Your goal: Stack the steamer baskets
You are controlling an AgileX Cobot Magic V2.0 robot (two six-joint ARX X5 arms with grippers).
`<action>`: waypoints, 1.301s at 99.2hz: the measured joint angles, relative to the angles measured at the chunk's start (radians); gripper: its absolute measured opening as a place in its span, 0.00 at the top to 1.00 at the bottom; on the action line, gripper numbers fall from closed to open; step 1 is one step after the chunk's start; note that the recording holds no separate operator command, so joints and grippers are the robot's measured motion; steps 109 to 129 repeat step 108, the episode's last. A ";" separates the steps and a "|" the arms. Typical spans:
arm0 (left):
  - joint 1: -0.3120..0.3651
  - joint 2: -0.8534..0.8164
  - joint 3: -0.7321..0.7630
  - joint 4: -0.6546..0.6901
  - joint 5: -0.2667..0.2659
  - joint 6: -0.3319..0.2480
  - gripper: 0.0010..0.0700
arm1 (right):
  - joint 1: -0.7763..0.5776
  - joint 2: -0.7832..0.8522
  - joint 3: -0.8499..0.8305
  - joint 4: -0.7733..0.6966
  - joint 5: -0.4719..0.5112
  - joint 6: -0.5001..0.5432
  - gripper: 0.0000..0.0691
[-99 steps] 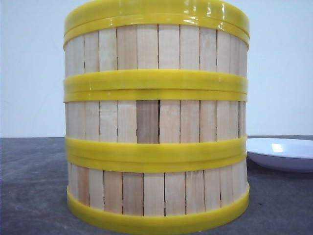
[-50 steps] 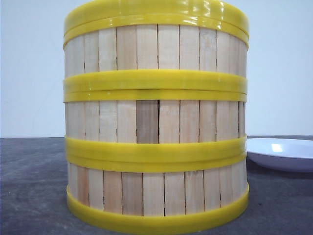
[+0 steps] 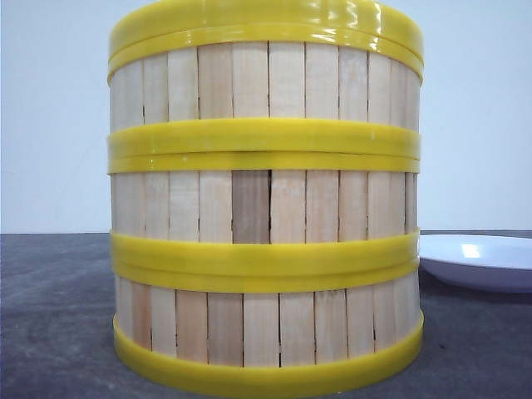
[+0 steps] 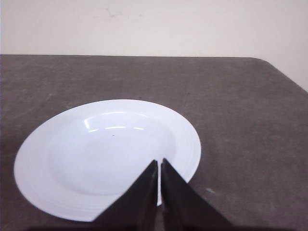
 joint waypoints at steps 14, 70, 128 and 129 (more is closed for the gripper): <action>0.000 0.000 0.000 0.000 0.000 0.000 0.97 | -0.005 0.000 0.000 -0.013 0.000 -0.013 0.99; 0.000 0.000 0.000 0.000 0.000 0.000 0.97 | -0.005 0.000 0.000 0.017 0.000 -0.016 0.99; 0.000 0.000 0.000 0.000 0.000 0.000 0.97 | -0.005 0.000 0.000 0.017 0.000 -0.016 0.99; 0.000 0.000 0.000 0.000 0.000 0.000 0.97 | -0.005 0.000 0.000 0.017 0.000 -0.016 0.99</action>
